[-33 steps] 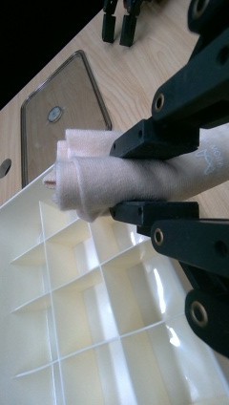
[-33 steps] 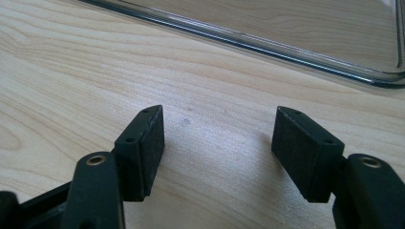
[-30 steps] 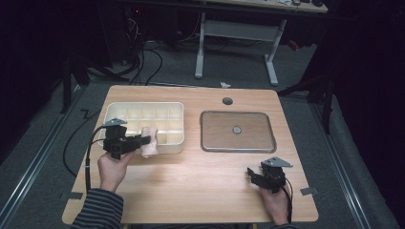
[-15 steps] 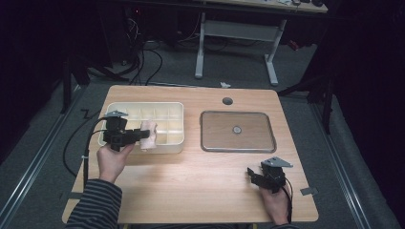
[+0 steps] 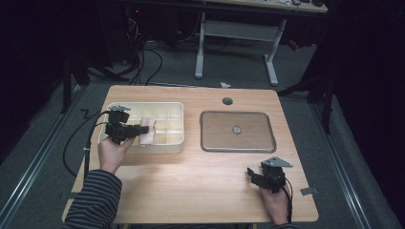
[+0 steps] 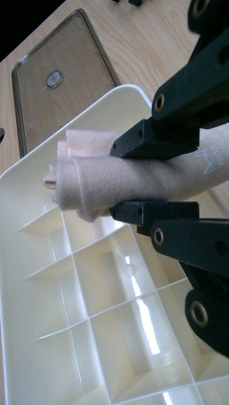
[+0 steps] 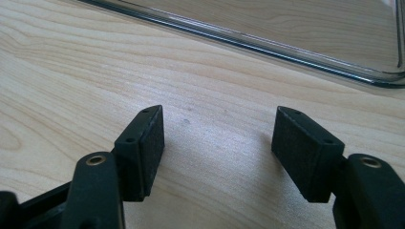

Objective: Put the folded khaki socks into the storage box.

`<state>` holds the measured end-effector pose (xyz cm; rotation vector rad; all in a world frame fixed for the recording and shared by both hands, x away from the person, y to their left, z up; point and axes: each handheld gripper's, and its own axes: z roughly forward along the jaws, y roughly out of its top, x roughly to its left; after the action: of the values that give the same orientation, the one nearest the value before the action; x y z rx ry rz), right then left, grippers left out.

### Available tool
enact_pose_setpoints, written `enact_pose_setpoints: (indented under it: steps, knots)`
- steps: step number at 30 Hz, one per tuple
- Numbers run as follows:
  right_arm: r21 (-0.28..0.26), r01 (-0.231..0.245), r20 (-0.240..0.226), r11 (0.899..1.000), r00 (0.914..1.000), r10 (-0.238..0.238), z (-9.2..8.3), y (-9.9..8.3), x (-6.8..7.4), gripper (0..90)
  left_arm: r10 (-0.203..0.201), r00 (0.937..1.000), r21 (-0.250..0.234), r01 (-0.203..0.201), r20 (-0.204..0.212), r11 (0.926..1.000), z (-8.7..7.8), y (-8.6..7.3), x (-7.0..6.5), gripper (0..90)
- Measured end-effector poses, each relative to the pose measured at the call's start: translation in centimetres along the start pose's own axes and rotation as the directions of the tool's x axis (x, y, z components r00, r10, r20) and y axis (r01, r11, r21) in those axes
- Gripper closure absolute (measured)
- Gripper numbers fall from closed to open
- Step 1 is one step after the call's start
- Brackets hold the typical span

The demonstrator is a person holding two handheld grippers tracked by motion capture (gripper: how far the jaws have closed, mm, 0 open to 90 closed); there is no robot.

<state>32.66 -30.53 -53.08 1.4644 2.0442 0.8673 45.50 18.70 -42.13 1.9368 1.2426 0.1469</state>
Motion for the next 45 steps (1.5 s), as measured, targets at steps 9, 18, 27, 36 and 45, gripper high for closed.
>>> enact_pose_setpoints:
  steps: [9, 18, 27, 36, 45]
  knots:
    - [0.0, 0.0, 0.0, 1.0, 1.0, 0.0, 0.0, 0.0, 0.0, 35.5, -0.012, 0.9998, 0.032, 0.013, -0.016, 0.9994, 0.9, 0.4, 0.9, 71.6]
    - [-0.001, 0.0, -0.002, 1.0, 1.0, 0.0, 0.0, 0.0, 0.0, 35.5, -0.024, 0.9992, 0.084, 0.026, -0.031, 0.9961, 2.0, 0.5, 1.8, 71.6]
    - [0.0, -0.002, -0.002, 1.0, 1.0, 0.002, 0.0, 0.0, 0.0, 35.5, -0.025, 0.999, 0.119, 0.029, -0.038, 0.9924, 2.7, 0.4, 2.3, 71.5]
    - [0.0, -0.002, -0.002, 1.0, 1.0, 0.002, 0.0, 0.0, 0.0, 35.5, 0.006, 0.9981, 0.16, 0.004, -0.062, 0.9871, 3.3, 0.2, 2.5, 71.6]
    - [0.0, 0.002, -0.003, 1.0, 1.0, -0.002, 0.0, 0.0, 0.0, 35.4, 0.031, 0.9963, 0.185, -0.015, -0.08, 0.9827, 3.7, 0.1, 2.6, 71.6]
